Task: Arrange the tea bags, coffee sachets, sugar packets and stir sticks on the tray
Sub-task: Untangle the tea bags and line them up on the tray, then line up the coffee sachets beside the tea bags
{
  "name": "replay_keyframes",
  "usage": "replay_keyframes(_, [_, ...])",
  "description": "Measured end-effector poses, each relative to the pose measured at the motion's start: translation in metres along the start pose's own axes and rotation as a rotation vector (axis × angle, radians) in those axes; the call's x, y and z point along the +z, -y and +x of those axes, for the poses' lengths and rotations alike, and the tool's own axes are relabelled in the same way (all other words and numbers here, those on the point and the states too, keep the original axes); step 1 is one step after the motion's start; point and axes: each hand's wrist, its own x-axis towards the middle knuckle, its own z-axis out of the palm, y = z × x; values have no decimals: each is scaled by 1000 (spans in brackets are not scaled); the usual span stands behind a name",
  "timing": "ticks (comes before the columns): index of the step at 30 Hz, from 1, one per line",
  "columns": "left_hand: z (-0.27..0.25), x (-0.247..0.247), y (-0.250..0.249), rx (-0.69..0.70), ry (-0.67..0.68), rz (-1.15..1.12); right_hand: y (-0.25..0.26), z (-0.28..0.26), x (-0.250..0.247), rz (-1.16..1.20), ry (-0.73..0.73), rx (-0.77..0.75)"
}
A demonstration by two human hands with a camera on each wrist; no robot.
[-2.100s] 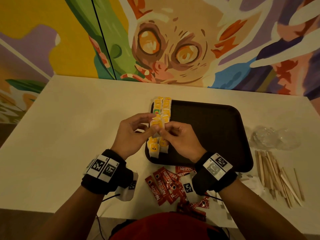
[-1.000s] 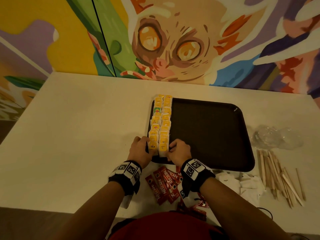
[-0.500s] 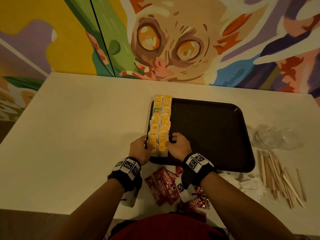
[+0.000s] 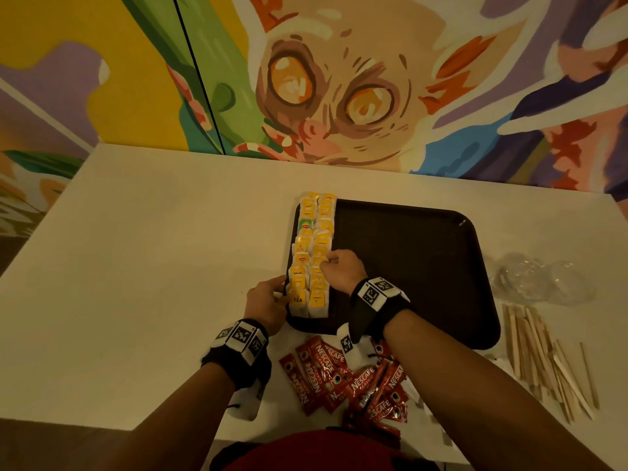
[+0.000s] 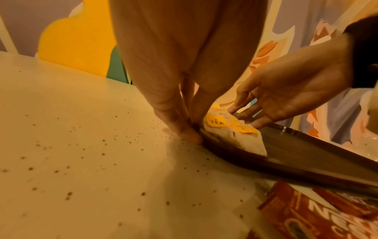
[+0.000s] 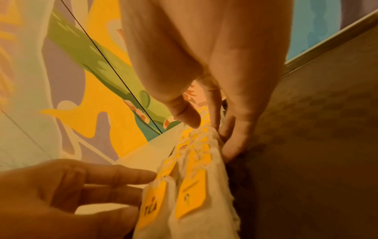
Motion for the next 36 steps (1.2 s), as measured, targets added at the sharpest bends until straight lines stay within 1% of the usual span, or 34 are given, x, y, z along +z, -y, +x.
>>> replay_keyframes(4, [2, 1, 1, -42, 9, -23, -3, 18, 0, 67, -68, 87])
replay_keyframes(7, [4, 0, 2, -70, 27, -32, 0, 32, 0, 64, -43, 113])
replay_keyframes(10, [9, -1, 5, -87, 43, -21, 3, 51, -1, 48, -92, 149])
replay_keyframes(12, [12, -2, 6, -102, 45, -5, 8, 59, -5, 49, -124, 147])
replay_keyframes(15, [14, -3, 2, -95, 72, 2, 18, 65, -12, -25, -43, 128])
replay_keyframes(17, [15, -4, -1, -84, 91, 15, 20, 70, -15, -25, -15, 126])
replay_keyframes(18, [15, -5, -1, -84, 94, 17, 20, 74, -15, -4, -16, 135])
replay_keyframes(20, [17, -5, 0, -89, 89, 12, 18, 85, -15, 50, -64, 158])
replay_keyframes(22, [17, -5, 1, -94, 84, 11, 22, 92, -16, 81, -76, 150])
replay_keyframes(25, [18, -5, 2, -96, 77, 16, 32, 93, -20, 112, -45, 130])
replay_keyframes(27, [18, -4, 2, -92, 72, 13, 36, 98, -23, 102, -19, 151])
replay_keyframes(30, [18, -3, 3, -99, 60, -2, 42, 106, -29, 143, -39, 219])
replay_keyframes(34, [19, -2, 5, -95, 50, -11, 47, 118, -32, 231, -56, 224])
replay_keyframes(36, [19, -2, 5, -89, 46, -11, 45, 125, -32, 208, -31, 206])
